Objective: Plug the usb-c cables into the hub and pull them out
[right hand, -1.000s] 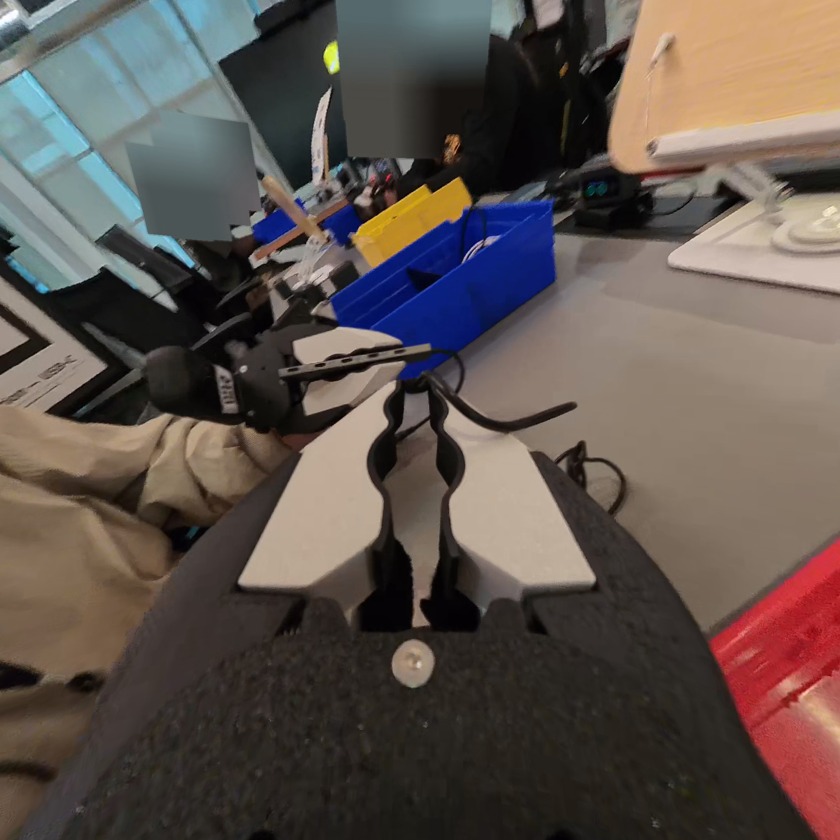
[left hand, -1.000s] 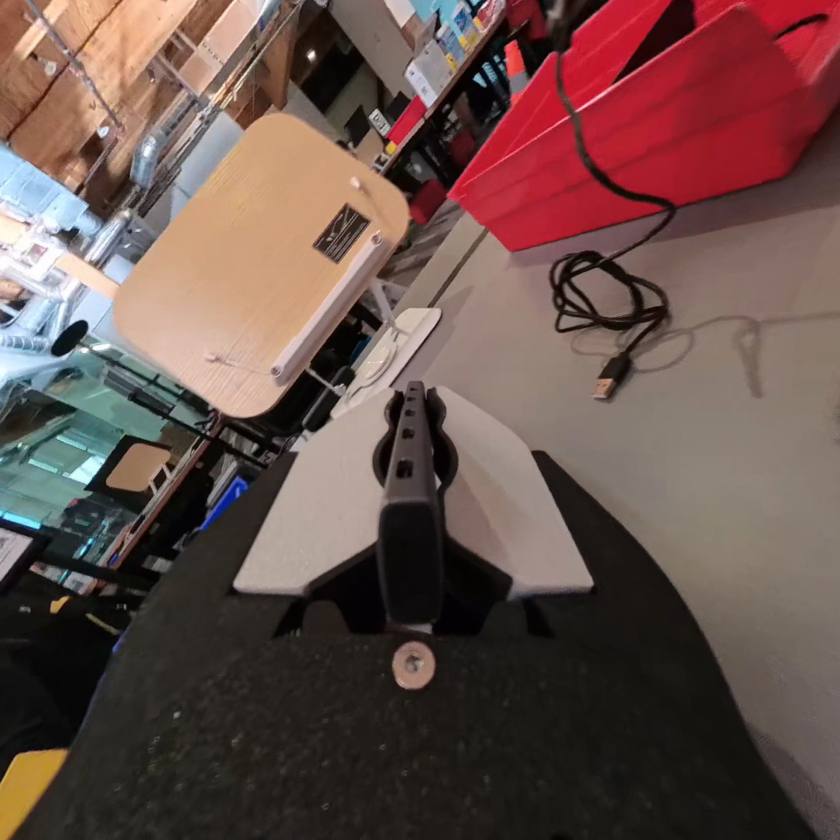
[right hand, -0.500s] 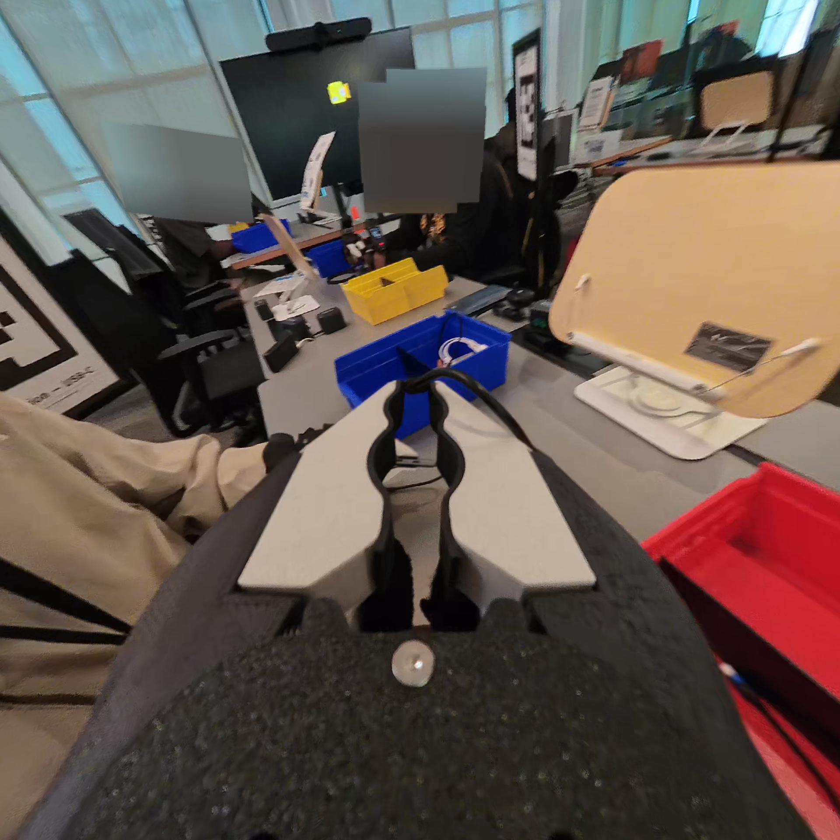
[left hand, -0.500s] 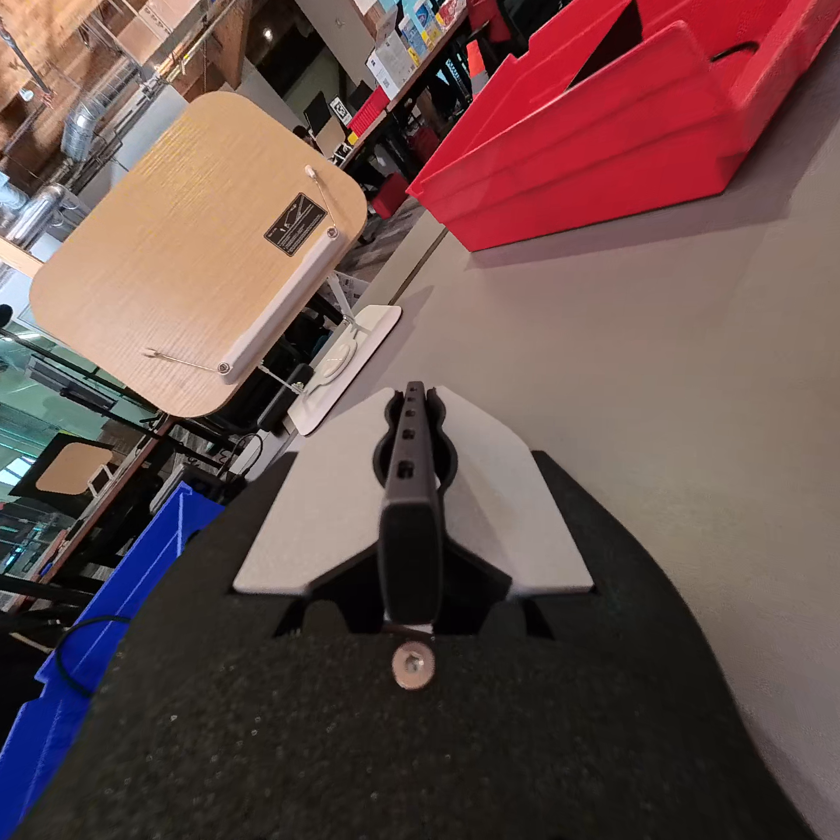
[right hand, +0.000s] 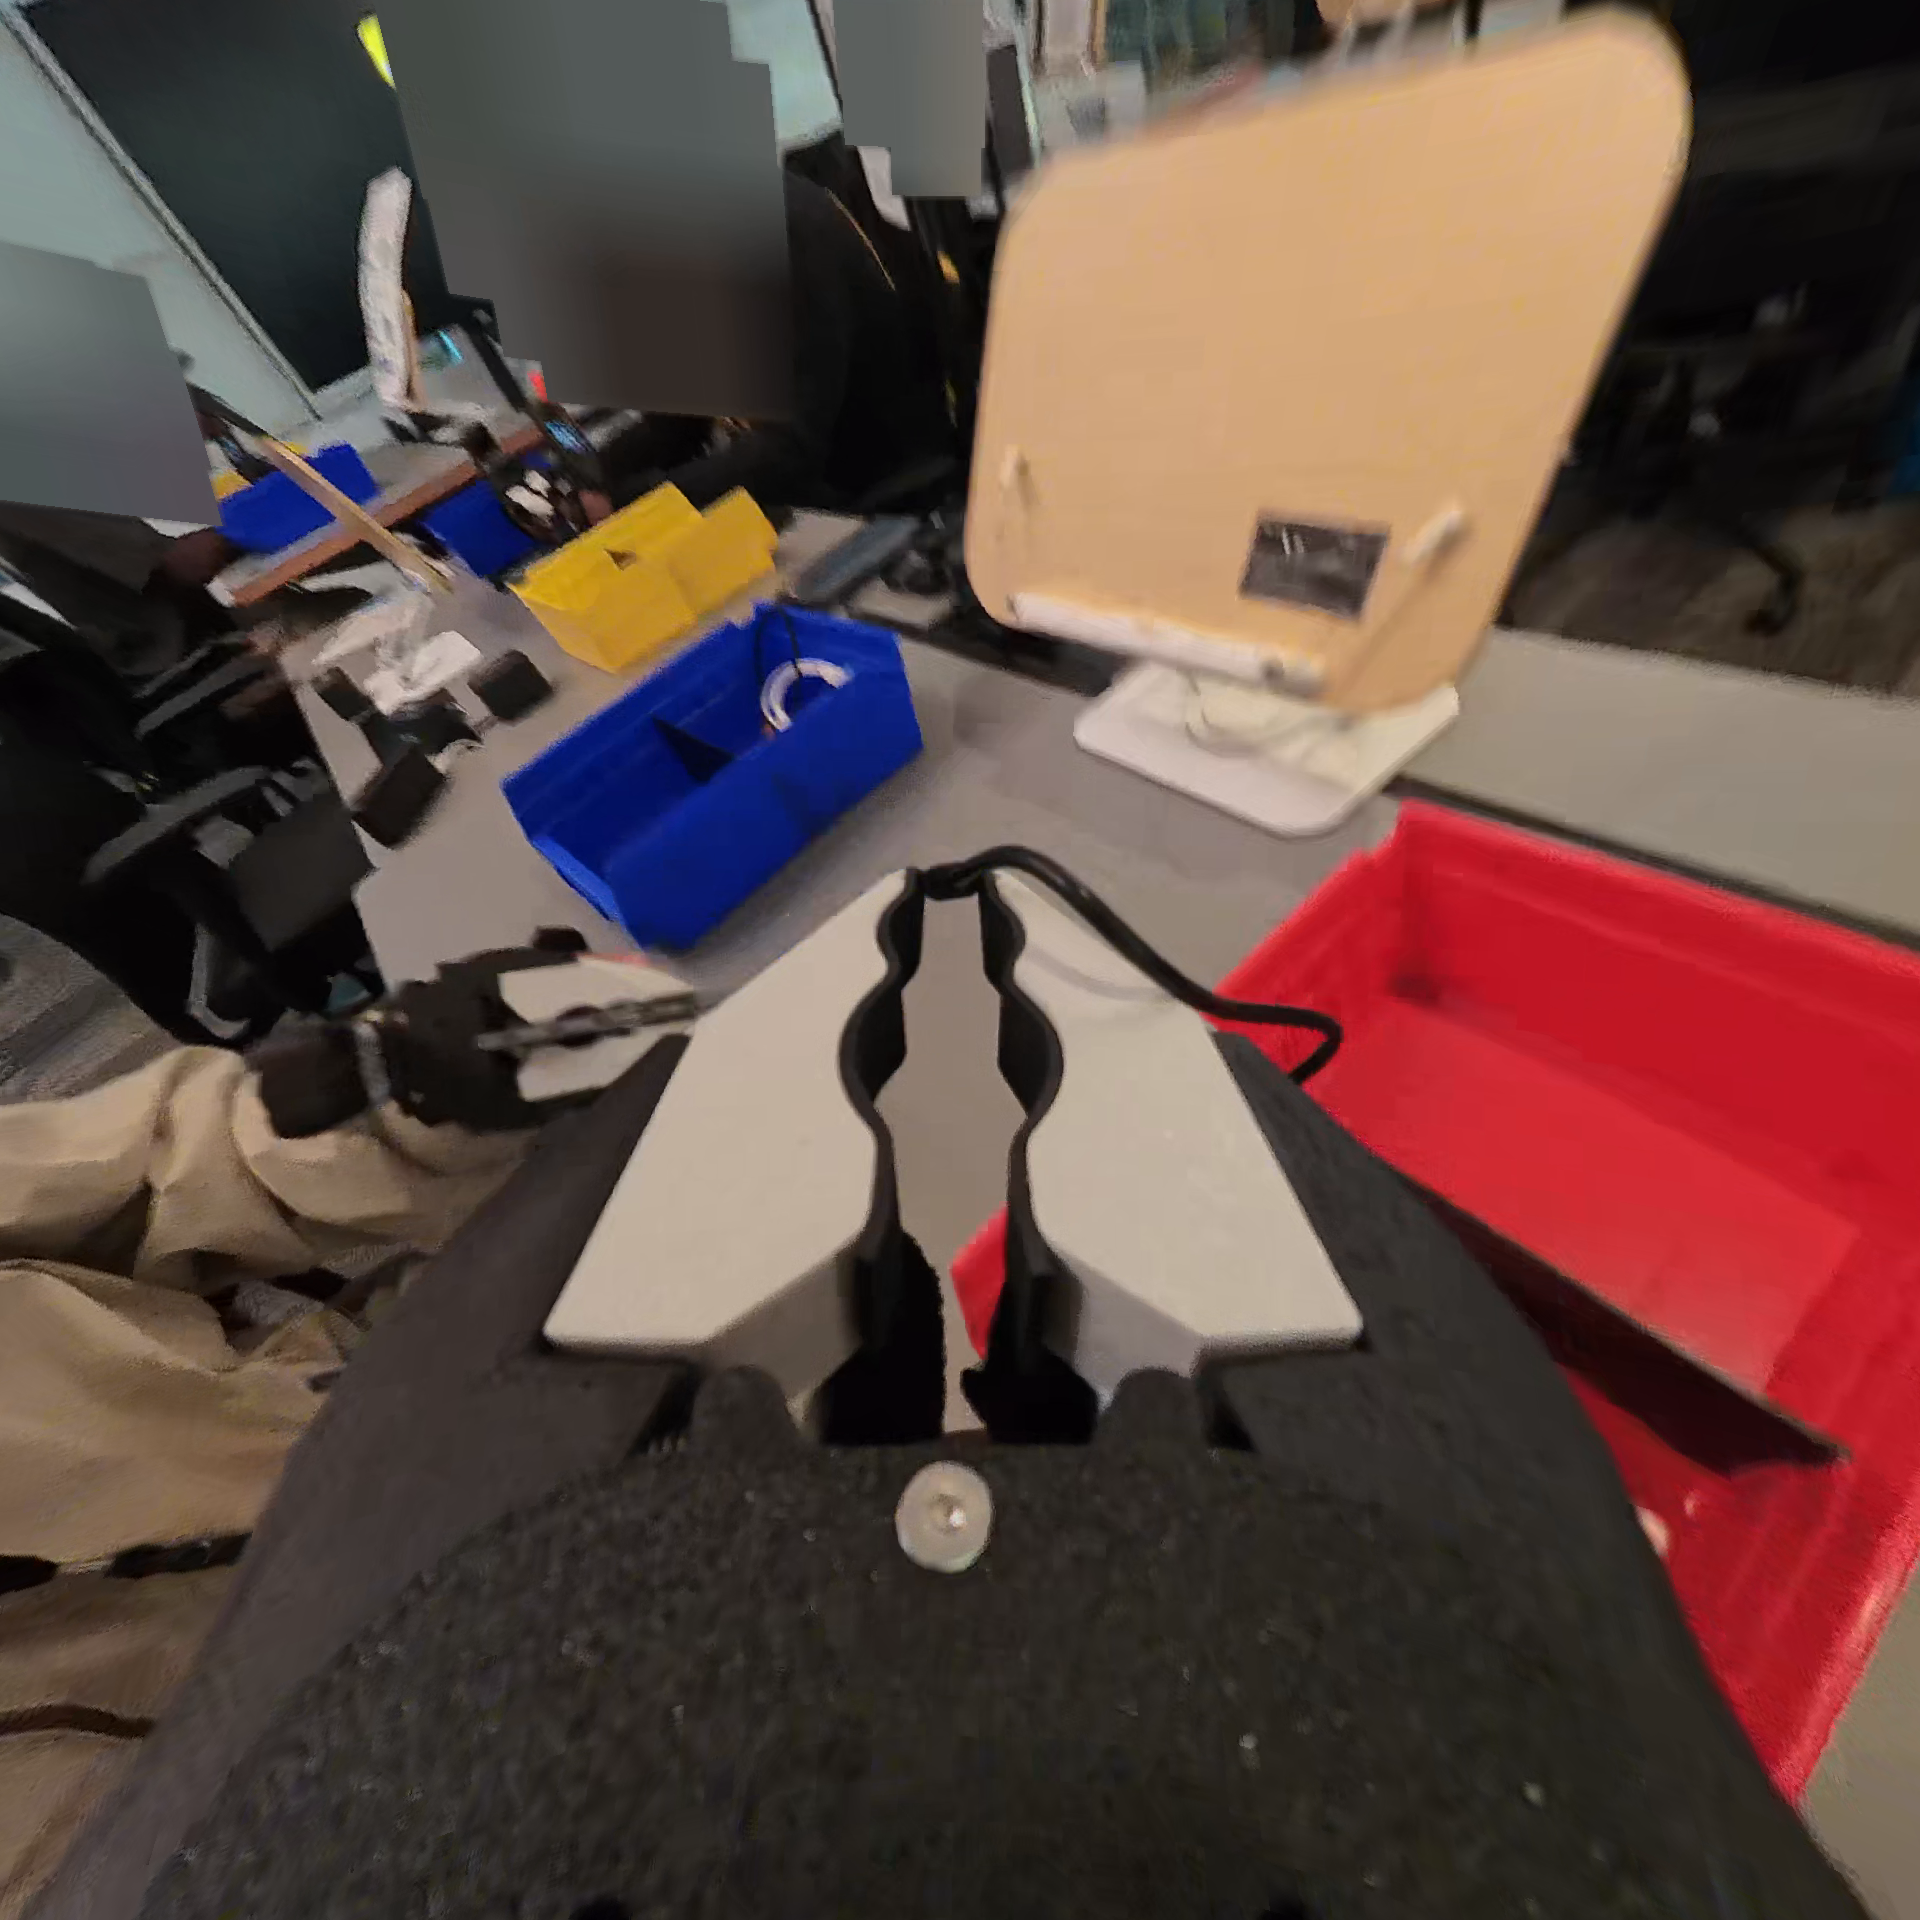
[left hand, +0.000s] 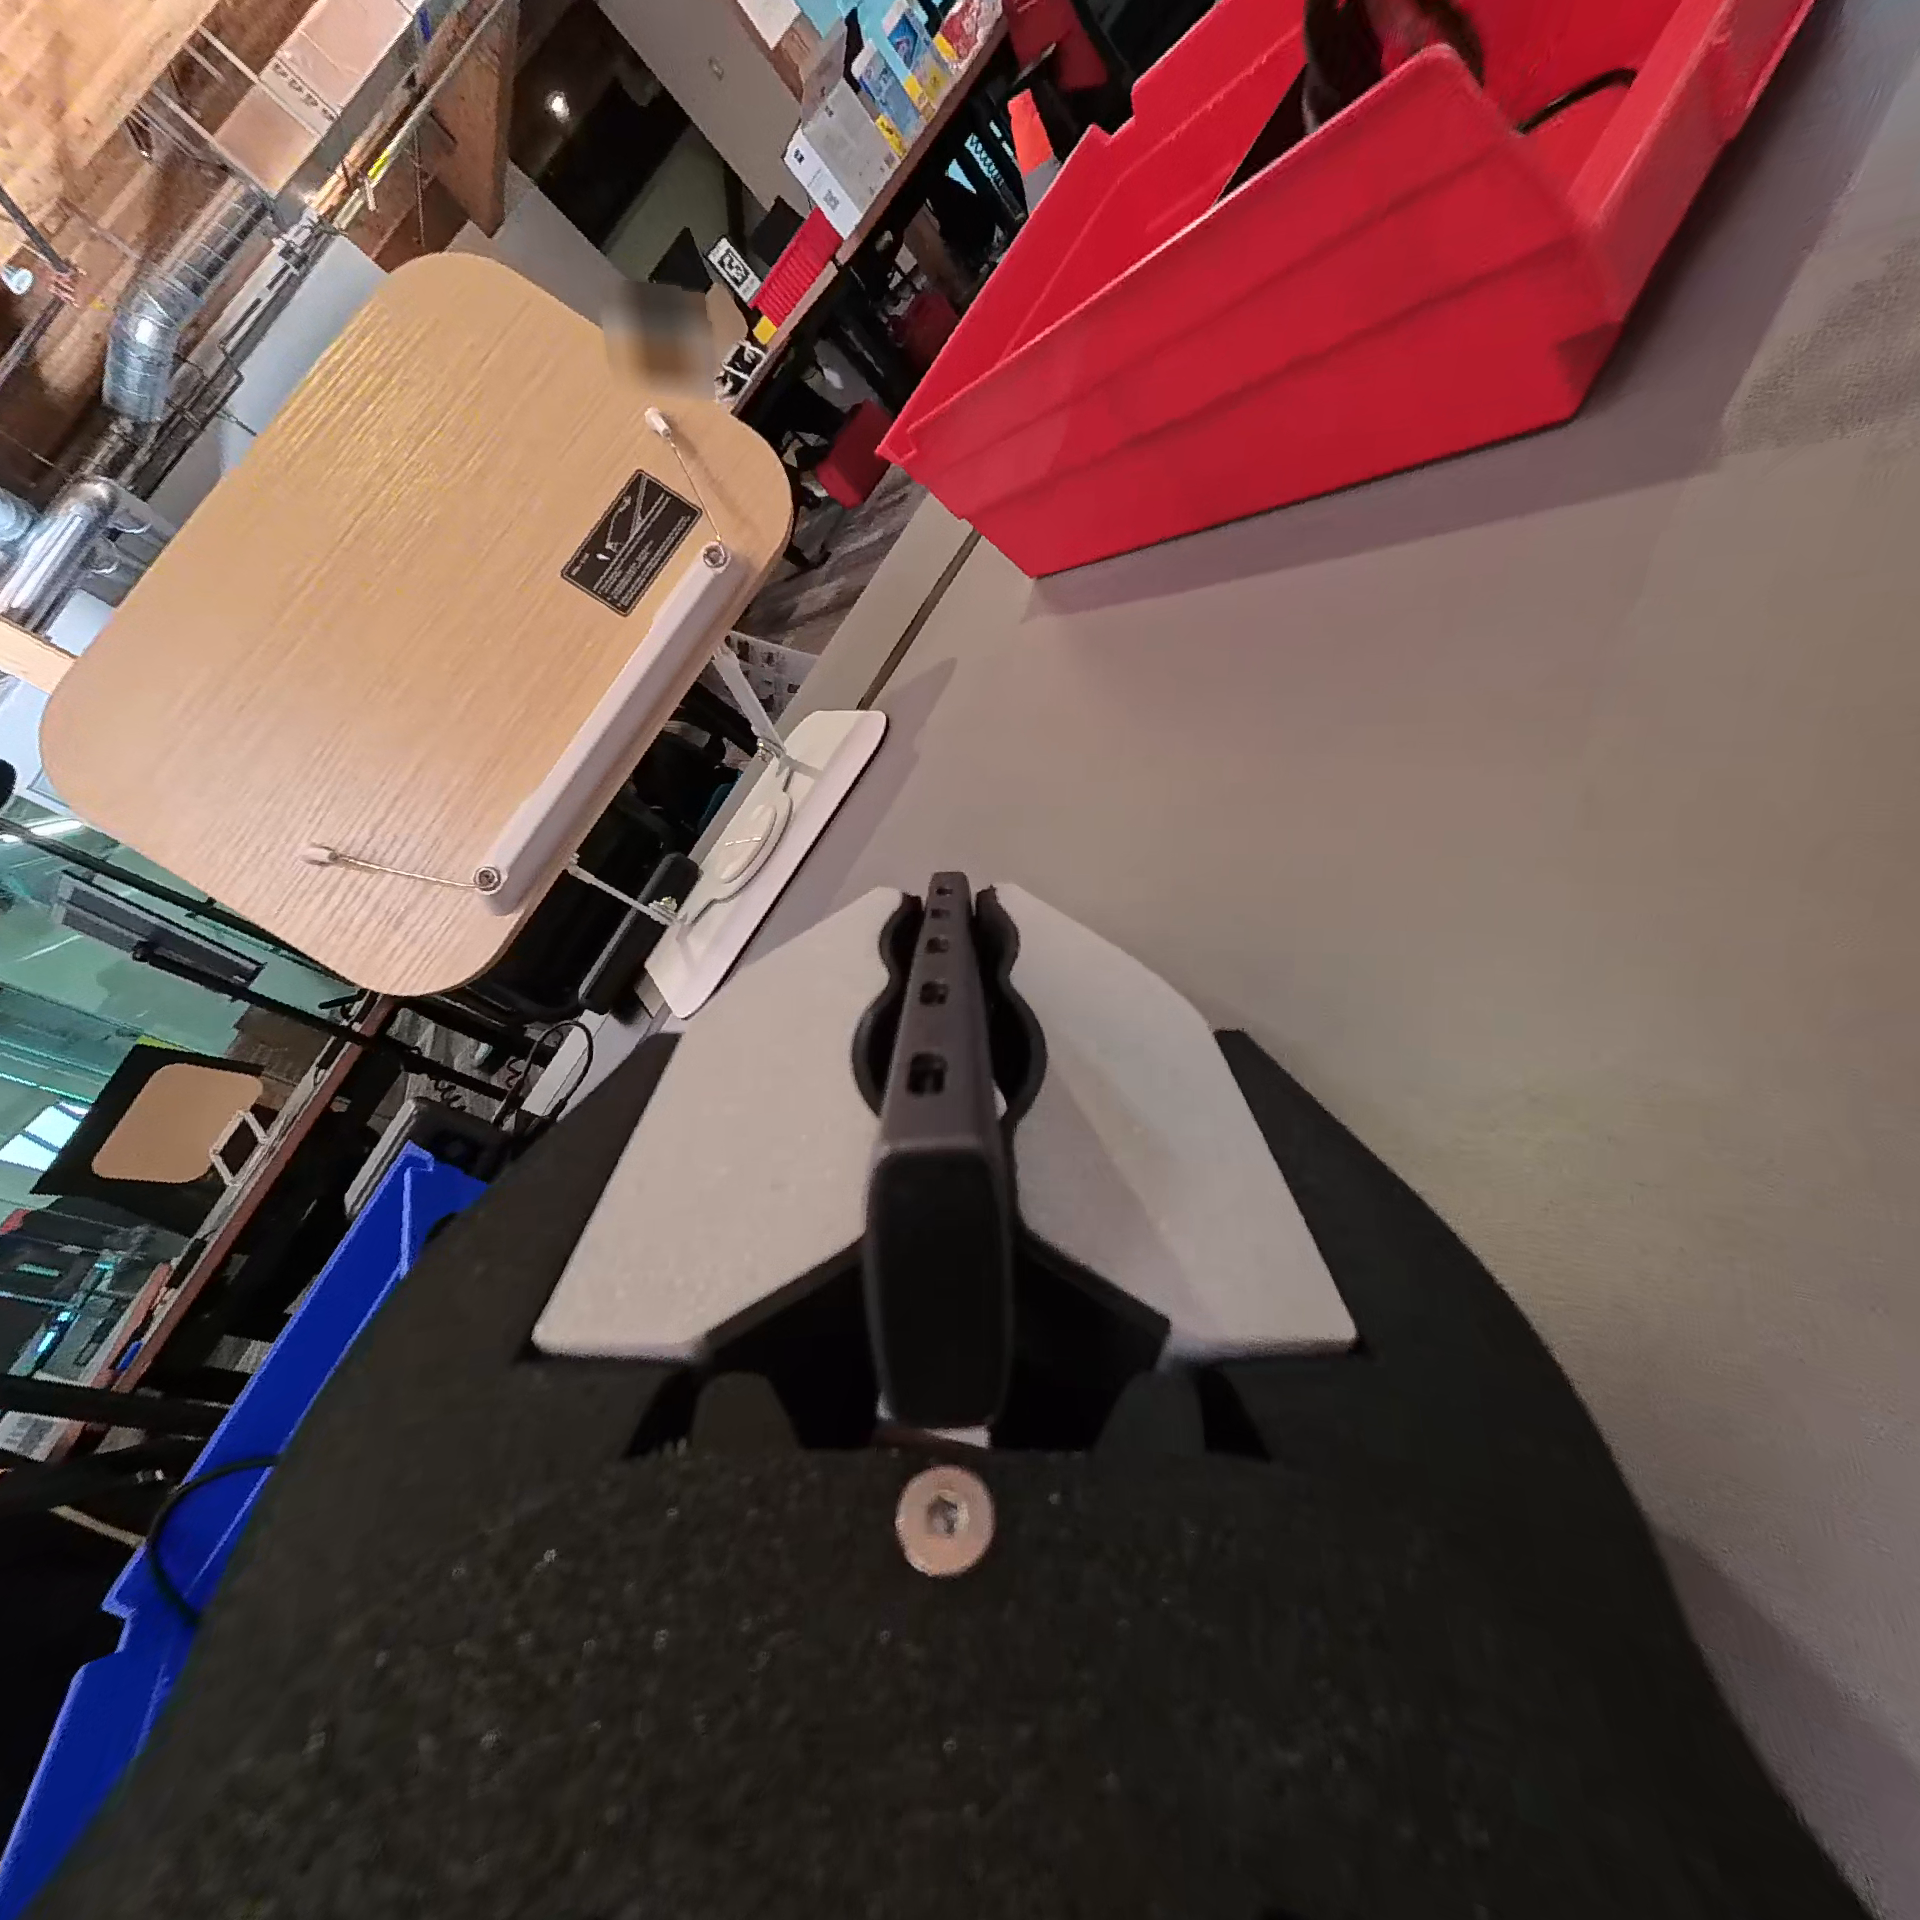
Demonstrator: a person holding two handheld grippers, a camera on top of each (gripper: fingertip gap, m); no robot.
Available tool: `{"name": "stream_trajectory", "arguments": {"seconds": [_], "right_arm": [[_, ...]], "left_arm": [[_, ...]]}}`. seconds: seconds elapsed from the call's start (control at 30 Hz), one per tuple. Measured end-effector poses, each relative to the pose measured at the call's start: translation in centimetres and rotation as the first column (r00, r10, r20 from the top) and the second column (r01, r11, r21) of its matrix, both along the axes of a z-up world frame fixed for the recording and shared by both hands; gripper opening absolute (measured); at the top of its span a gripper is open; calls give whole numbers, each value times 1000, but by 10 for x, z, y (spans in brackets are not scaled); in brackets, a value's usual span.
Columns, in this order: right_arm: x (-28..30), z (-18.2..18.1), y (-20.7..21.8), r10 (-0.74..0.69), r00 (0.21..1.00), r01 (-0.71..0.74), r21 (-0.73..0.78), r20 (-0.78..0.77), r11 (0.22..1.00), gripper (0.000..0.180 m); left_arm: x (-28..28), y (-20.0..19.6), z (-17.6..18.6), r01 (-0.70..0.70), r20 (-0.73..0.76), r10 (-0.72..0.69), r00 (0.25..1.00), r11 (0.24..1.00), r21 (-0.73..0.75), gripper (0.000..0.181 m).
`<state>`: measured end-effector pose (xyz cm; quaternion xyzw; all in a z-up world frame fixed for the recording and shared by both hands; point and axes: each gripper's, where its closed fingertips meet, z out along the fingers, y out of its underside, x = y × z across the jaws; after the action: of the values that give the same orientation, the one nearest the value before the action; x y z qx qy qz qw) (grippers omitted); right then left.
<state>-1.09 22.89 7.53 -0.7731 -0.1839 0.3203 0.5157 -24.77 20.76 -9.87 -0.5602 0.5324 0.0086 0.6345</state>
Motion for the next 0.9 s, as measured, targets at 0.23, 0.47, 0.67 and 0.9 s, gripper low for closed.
{"name": "stream_trajectory", "arguments": {"seconds": [0.23,0.47,0.67,0.9], "right_arm": [[49,-179,20,-64,944,201,-411,323,889,10],[85,-268,-6,66,805,415,-641,589,646,17],[98,-258,-5,-26,806,471,-613,592,635,39],[103,-199,-25,-215,830,486,-481,514,729,44]], "left_arm": [[2,-1,-2,11,-7,-11,1000,1000,-6,11],[4,-2,-6,17,-25,-17,1000,1000,-10,11],[2,-2,-6,18,-26,-18,1000,1000,-10,11],[4,-4,-3,31,-19,-31,999,1000,1,11]]}}
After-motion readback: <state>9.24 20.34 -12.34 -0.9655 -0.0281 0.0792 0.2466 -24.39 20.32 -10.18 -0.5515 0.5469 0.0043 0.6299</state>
